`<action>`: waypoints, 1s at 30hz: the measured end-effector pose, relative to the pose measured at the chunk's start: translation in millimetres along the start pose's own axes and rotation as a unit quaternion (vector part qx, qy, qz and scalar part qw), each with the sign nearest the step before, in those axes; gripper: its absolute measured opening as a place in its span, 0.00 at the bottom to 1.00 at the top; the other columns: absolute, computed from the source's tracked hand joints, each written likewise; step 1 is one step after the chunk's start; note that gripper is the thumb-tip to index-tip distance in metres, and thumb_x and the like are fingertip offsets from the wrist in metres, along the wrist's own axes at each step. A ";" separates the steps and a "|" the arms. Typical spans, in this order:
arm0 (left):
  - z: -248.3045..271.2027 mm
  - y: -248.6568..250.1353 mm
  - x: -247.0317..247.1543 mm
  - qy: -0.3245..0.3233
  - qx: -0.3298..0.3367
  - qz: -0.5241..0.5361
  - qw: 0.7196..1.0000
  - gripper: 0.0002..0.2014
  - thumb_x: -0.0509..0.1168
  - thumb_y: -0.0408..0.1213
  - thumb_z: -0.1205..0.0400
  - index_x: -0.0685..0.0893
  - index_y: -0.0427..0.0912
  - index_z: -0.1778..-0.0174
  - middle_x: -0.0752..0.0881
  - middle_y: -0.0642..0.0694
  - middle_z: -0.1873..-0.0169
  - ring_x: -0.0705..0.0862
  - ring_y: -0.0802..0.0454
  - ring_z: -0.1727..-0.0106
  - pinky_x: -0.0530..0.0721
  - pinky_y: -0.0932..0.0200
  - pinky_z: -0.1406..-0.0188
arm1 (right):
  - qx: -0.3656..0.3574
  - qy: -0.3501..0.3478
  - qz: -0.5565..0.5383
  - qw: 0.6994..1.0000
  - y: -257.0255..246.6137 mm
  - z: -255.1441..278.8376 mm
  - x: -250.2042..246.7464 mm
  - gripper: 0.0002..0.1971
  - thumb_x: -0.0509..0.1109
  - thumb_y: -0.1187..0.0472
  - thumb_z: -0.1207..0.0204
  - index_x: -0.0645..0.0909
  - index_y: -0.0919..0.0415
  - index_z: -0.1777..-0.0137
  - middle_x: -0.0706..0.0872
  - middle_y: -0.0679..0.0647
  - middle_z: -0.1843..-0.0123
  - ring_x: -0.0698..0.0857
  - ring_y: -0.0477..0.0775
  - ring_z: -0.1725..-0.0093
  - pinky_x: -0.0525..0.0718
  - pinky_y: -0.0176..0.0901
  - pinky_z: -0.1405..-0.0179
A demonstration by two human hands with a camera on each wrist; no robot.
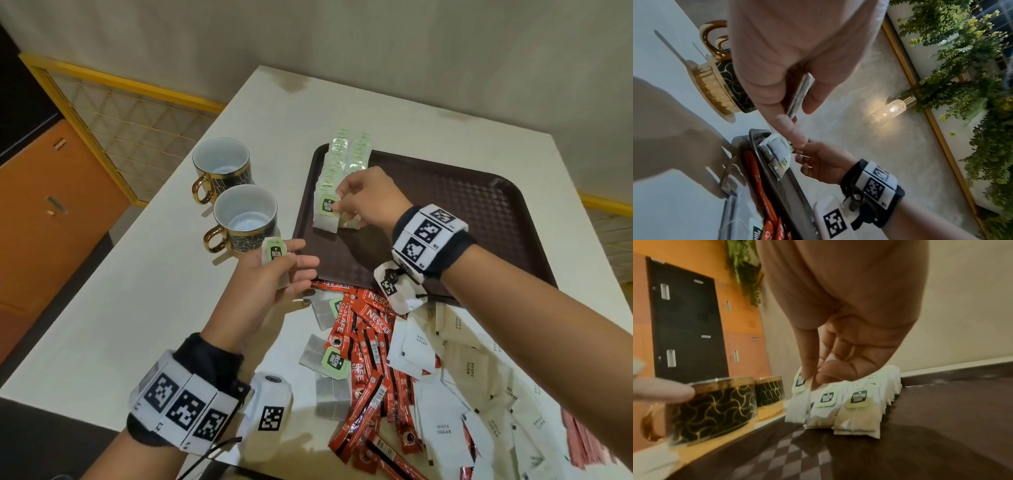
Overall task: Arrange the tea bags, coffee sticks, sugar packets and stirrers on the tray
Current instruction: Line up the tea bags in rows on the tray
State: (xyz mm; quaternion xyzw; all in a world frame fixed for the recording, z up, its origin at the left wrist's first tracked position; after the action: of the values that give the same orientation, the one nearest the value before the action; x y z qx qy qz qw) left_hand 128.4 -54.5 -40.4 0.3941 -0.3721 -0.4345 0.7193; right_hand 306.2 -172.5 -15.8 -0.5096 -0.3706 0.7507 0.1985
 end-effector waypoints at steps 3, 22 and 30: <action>3.2 -0.2 -3.8 0.004 0.003 -0.008 1.000 0.12 0.60 0.32 0.13 0.82 0.41 0.36 0.91 0.40 0.48 0.91 0.45 0.50 0.90 0.58 0.50 | 0.004 -0.006 0.043 0.999 -0.8 -10.7 8.4 0.06 0.78 0.71 0.29 0.83 0.63 0.59 0.89 0.61 0.59 0.87 0.49 0.70 0.84 0.35 0.78; 5.9 -1.2 10.3 -0.063 -0.026 -0.018 0.998 0.24 0.56 0.18 0.16 0.70 0.43 0.26 0.86 0.41 0.37 0.86 0.49 0.36 0.85 0.58 0.39 | 0.005 -0.055 0.297 0.953 20.9 -20.6 6.4 0.09 0.80 0.65 0.33 0.84 0.66 0.55 0.87 0.62 0.50 0.87 0.61 0.51 0.86 0.48 0.54; 0.4 6.5 24.6 -0.110 -0.043 -0.002 0.993 0.24 0.58 0.21 0.15 0.68 0.43 0.24 0.85 0.38 0.36 0.86 0.46 0.35 0.85 0.56 0.39 | -0.112 -0.112 0.164 0.974 -37.3 14.6 -6.1 0.12 0.77 0.54 0.26 0.85 0.63 0.54 0.87 0.52 0.57 0.84 0.45 0.58 0.77 0.31 0.64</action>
State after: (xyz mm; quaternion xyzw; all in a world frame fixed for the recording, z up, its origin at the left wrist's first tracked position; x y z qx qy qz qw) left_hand 138.7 -75.2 -29.7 0.3135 -0.4291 -0.4921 0.6896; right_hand 292.4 -157.6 19.3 -0.4951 -0.3836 0.7791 -0.0280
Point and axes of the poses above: each hand's wrist, its own z-axis away from the middle knuckle, its own x-axis out of the palm, y = z × x, the point moved 9 cm from there along -z, towards the middle knuckle
